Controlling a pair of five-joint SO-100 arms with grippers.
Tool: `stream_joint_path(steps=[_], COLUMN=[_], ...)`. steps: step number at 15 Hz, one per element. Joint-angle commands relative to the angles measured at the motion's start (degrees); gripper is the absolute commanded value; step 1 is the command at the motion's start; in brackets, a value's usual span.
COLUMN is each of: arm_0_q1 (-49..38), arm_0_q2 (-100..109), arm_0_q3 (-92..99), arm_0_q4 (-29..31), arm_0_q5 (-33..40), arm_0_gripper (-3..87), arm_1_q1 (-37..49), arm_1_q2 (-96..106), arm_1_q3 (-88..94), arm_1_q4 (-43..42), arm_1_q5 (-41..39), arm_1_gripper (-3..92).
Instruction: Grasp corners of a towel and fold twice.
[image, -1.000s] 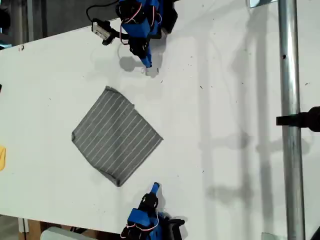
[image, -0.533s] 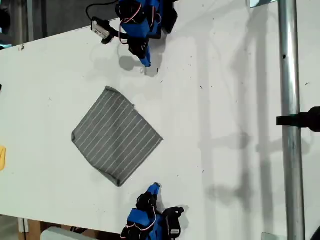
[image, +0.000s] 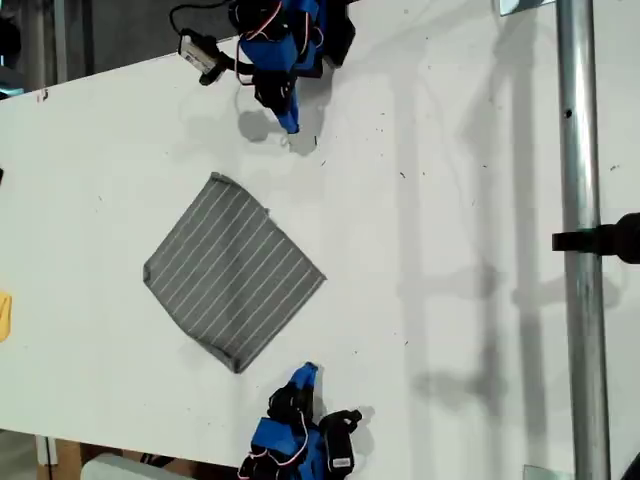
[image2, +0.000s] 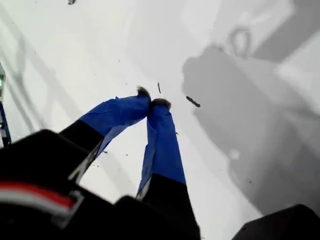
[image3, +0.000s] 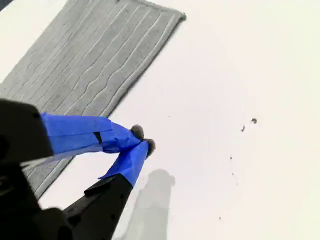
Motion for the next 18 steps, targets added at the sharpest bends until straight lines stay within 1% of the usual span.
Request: stream_joint_path(steps=[1,2,5,10,13,15,16,17,18], arm_0_q1=[0.53,0.53,0.62,0.18,0.09,0.09,0.09,0.09,0.09], arm_0_q2=[-15.73,-24.43,-46.93,-69.87,-80.6,-85.17,-86.4,-87.1,-87.36], arm_0_q3=[-12.48,-17.84,-34.45,-56.87,-69.43,-74.62,-75.85,-76.38,-76.46], arm_0_q4=[-6.15,-8.96,-11.95,-10.2,-7.38,-6.42,-6.42,-6.42,-6.5], arm_0_q5=[0.7,2.11,5.36,9.32,11.51,12.13,12.3,12.48,12.48], arm_0_gripper=[-2.9,-2.9,-2.9,-2.9,-2.9,-2.9,-2.9,-2.9,-2.9], arm_1_q1=[-0.35,0.35,5.19,15.91,22.06,26.81,29.0,30.94,32.96], arm_1_q2=[-2.02,-5.98,-21.97,-39.46,-54.58,-65.92,-72.07,-78.22,-83.58], arm_1_q3=[-7.65,-10.9,-22.76,-39.55,-54.76,-65.48,-71.02,-76.55,-81.74], arm_1_q4=[1.58,1.58,-0.53,-0.53,0.7,0.88,1.49,2.64,3.69], arm_1_q5=[-0.79,-1.93,-9.05,-21.45,-29.79,-38.32,-43.77,-49.39,-53.79], arm_1_gripper=[-0.3,-0.3,-0.3,-0.3,-0.3,0.5,2.8,15.7,25.5])
